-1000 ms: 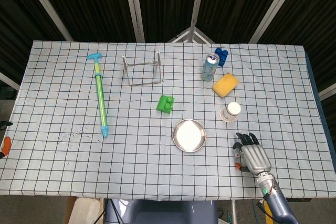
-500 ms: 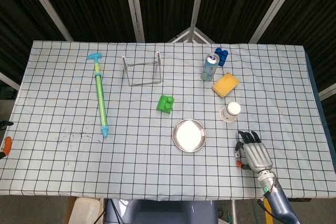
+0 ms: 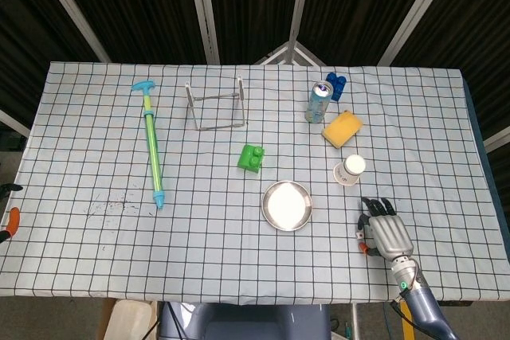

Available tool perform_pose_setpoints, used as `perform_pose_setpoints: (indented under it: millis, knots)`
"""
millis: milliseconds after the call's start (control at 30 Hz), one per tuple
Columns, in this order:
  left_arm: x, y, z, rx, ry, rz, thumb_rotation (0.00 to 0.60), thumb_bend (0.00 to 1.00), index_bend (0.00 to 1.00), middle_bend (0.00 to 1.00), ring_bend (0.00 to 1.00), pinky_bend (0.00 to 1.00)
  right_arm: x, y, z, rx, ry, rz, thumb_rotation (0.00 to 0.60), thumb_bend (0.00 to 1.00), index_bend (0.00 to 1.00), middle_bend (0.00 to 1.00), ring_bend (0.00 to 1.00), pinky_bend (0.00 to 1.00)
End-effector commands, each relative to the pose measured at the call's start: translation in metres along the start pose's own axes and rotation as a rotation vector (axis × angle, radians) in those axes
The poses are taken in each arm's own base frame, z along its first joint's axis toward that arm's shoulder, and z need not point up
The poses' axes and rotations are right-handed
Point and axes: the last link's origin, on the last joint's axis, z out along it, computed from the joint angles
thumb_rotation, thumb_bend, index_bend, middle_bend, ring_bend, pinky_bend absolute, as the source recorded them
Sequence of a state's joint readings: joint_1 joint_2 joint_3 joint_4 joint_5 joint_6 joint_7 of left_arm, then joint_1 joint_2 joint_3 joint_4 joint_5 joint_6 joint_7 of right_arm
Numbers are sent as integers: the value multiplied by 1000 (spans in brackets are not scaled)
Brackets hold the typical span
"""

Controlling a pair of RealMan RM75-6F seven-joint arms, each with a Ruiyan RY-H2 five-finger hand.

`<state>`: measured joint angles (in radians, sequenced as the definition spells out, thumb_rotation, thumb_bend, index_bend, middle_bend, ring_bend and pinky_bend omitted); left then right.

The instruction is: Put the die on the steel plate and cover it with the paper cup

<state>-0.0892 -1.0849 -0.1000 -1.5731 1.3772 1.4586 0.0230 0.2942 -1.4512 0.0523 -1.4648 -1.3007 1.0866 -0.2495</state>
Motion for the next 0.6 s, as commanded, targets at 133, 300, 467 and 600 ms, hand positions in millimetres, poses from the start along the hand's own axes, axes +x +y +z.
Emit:
perform_pose_setpoints:
  millis: [133,300,467,600]
  knots:
    - [0,0,0,1,-1,3,600,695,311,0,0,118,-2,1,3,-3,-7,-3,600,251,508,106,94,0]
    - [-1,1,0,0,-2,5,600,695,311,0,0,118,-1,2,5,-7,-7,-8,600,251,513,106,94,0]
    - [-2,1,1,0,-4,8,600,695,312,0,0,118,0,3,5,-7,-4,-12,600,252,526,106,94,0]
    - [-2,2,1,-2,-5,9,600,695,312,0,0,118,1,2,5,-4,-3,-15,600,251,531,106,94,0]
